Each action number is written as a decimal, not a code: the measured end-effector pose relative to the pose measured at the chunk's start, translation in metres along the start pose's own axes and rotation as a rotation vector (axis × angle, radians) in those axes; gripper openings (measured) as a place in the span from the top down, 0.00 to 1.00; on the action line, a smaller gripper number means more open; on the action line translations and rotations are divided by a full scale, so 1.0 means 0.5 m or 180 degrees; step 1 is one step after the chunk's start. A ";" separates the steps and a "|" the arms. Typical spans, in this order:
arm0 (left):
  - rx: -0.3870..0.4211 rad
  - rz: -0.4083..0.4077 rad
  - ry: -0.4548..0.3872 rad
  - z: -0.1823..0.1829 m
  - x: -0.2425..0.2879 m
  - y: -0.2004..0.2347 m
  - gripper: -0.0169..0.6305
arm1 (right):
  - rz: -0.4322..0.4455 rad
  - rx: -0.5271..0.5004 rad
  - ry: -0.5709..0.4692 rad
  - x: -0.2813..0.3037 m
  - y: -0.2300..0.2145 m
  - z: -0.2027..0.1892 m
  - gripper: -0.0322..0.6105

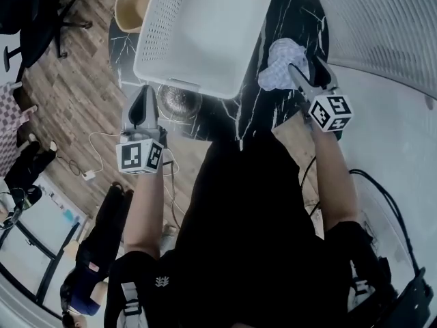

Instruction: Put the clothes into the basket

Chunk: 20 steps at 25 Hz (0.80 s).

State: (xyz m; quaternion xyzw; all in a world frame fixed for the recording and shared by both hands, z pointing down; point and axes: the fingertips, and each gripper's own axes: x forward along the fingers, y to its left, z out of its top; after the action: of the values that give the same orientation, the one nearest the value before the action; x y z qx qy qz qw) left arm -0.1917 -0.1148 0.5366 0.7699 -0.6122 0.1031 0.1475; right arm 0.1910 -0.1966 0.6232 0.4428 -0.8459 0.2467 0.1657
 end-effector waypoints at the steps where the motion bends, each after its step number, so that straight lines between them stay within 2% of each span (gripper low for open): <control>1: 0.0010 0.0000 0.0023 -0.006 0.003 -0.003 0.97 | 0.0025 0.0060 0.0023 0.006 -0.003 -0.010 0.40; 5: 0.0014 0.0035 0.0092 -0.019 0.015 -0.009 0.97 | 0.0084 0.0183 0.0134 0.026 -0.015 -0.046 0.31; 13: -0.0030 0.0223 0.0118 -0.028 0.017 0.016 0.97 | 0.0119 0.0441 0.0341 0.072 -0.033 -0.113 0.31; 15: -0.0042 0.0256 0.0134 -0.030 0.013 0.019 0.97 | 0.0165 0.0587 0.0439 0.085 -0.038 -0.135 0.31; 18: -0.0034 0.0312 0.0166 -0.037 0.004 0.023 0.97 | 0.0378 0.1021 0.0580 0.109 -0.029 -0.168 0.31; 20: 0.0001 0.0332 0.0188 -0.036 -0.002 0.021 0.97 | 0.0471 0.1113 0.0585 0.122 -0.020 -0.171 0.35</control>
State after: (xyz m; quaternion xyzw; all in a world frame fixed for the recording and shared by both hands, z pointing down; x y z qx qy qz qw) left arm -0.2017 -0.1099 0.5541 0.7337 -0.6468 0.1335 0.1598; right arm 0.1711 -0.1939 0.7268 0.3772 -0.8018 0.4405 0.1442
